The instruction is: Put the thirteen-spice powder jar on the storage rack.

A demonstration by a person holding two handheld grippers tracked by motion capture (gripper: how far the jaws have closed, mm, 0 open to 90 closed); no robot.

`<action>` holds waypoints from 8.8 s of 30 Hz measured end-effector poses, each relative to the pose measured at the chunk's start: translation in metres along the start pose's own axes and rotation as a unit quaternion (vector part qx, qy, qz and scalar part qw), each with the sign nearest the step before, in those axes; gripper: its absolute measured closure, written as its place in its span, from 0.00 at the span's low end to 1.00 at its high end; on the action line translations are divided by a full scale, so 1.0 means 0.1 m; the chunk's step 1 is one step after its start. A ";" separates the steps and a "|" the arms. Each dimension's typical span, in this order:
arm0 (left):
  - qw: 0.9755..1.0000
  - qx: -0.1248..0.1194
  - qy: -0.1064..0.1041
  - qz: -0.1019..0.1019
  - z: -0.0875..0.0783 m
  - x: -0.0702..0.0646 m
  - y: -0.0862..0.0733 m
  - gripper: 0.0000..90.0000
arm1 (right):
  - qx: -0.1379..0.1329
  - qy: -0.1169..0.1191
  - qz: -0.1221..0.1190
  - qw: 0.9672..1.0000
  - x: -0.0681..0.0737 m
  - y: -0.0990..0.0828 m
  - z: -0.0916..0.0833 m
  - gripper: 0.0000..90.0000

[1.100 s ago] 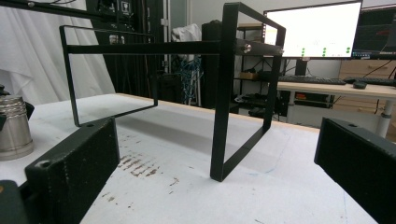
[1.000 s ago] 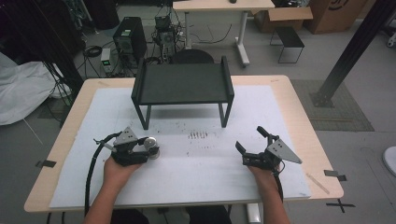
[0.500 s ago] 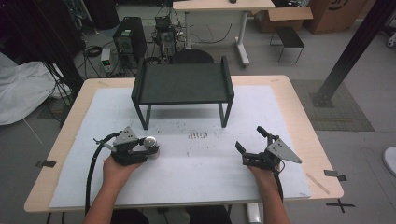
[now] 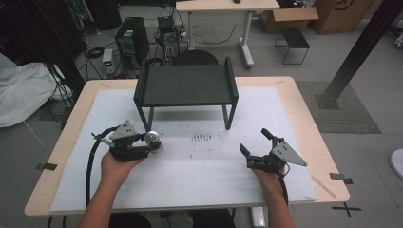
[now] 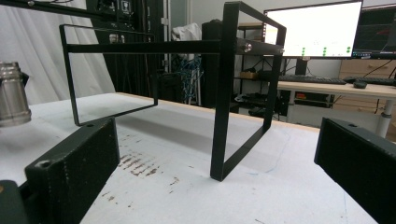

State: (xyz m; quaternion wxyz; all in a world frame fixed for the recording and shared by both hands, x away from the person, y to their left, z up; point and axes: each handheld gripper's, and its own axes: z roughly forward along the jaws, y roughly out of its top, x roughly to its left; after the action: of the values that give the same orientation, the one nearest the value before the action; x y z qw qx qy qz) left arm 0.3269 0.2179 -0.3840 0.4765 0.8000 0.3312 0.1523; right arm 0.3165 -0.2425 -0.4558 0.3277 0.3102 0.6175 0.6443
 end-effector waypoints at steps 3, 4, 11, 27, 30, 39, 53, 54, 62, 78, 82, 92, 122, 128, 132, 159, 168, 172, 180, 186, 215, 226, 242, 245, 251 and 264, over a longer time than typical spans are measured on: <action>1.000 0.003 -0.002 -0.002 -0.01 0.01 0.08 0.54 | 0.000 0.000 0.000 1.000 0.00 0.00 0.00 0.00; 1.000 0.003 -0.001 0.000 -0.02 0.01 0.12 0.54 | 0.000 0.000 0.000 1.000 0.00 0.00 0.00 0.00; 1.000 -0.003 -0.002 0.008 -0.07 0.01 0.35 0.54 | 0.000 0.000 0.000 1.000 0.00 0.00 0.00 0.00; 1.000 -0.010 -0.007 0.019 -0.11 0.00 0.83 0.54 | 0.000 0.000 0.000 1.000 0.00 0.00 0.00 0.00; 1.000 -0.009 -0.007 0.020 -0.11 0.00 0.89 0.54 | -0.001 0.000 0.001 1.000 0.00 0.00 0.00 0.00; 1.000 -0.010 -0.003 0.023 -0.10 0.00 1.07 0.54 | 0.001 0.000 -0.001 1.000 0.00 0.00 0.00 0.00; 1.000 -0.017 0.004 0.024 -0.09 0.05 1.38 0.54 | -0.001 0.000 0.001 1.000 0.00 0.00 0.00 0.00; 1.000 -0.019 0.004 0.024 -0.09 0.06 1.39 0.54 | -0.001 0.000 0.001 1.000 0.00 0.00 0.00 0.00; 1.000 -0.017 0.013 0.011 0.01 0.15 1.50 0.54 | -0.001 0.000 0.001 1.000 0.00 0.00 0.00 0.00; 0.999 -0.018 0.039 -0.013 0.22 0.34 1.61 0.54 | 0.001 0.001 -0.001 1.000 0.00 0.00 0.00 0.00; 0.999 -0.015 0.046 -0.017 0.28 0.37 1.62 0.54 | 0.001 0.001 0.000 1.000 0.00 0.00 0.00 0.00; 0.998 -0.008 0.062 -0.023 0.40 0.43 1.59 0.54 | 0.001 0.001 0.001 1.000 0.00 0.00 0.00 0.00; 0.997 -0.004 0.076 -0.025 0.53 0.46 1.51 0.54 | -0.001 0.000 0.000 1.000 0.00 0.00 0.00 0.00; 0.996 -0.017 0.071 -0.042 0.51 0.47 1.52 0.41 | -0.001 0.000 0.000 1.000 0.00 0.00 0.00 0.00; 0.997 -0.022 0.069 -0.040 0.48 0.46 1.53 0.37 | -0.001 0.000 0.000 1.000 0.00 0.00 0.00 0.00; 0.990 -0.114 0.074 -0.020 0.00 0.39 1.45 0.17 | 0.003 0.001 -0.002 1.000 0.00 0.00 0.00 0.00; 0.988 -0.143 0.062 -0.015 -0.15 0.35 1.26 0.08 | 0.003 0.000 -0.003 1.000 0.01 0.00 0.00 0.00; 0.986 -0.150 0.064 -0.015 -0.23 0.33 1.17 0.05 | 0.003 0.000 -0.003 1.000 0.01 0.00 0.00 0.00; 0.984 -0.170 0.049 -0.002 -0.34 0.29 0.97 0.02 | 0.004 0.000 -0.003 1.000 0.01 0.00 0.00 0.00; 0.983 -0.180 0.045 0.001 -0.37 0.28 0.83 0.00 | 0.003 0.000 -0.002 1.000 0.00 0.00 0.00 0.00; 0.975 -0.218 0.041 0.021 -0.26 0.25 0.18 0.00 | 0.002 0.000 -0.002 1.000 0.00 0.00 0.00 0.00; 0.977 -0.210 0.039 0.022 -0.21 0.25 -0.10 0.00 | 0.002 0.001 -0.002 1.000 0.00 0.00 0.00 0.00; 0.978 -0.202 0.049 -0.012 -0.09 0.28 -0.49 0.00 | 0.003 0.001 -0.004 1.000 0.01 0.00 0.00 0.00; 0.978 -0.200 0.050 -0.014 -0.07 0.28 -0.55 0.00 | 0.003 0.001 -0.004 1.000 0.01 0.00 0.00 0.00; 0.979 -0.197 0.054 -0.015 -0.04 0.27 -0.63 0.00 | 0.003 0.001 -0.004 1.000 0.01 0.00 0.01 0.00; 0.978 -0.202 0.055 0.001 -0.03 0.23 -0.75 0.00 | 0.004 0.000 -0.004 1.000 0.01 0.00 0.01 0.00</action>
State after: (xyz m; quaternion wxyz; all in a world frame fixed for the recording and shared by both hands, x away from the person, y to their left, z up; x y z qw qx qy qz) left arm 0.3131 0.2605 -0.4490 0.6094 0.6777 0.3186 0.2605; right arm 0.3166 -0.2416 -0.4556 0.3287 0.3086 0.6214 0.6407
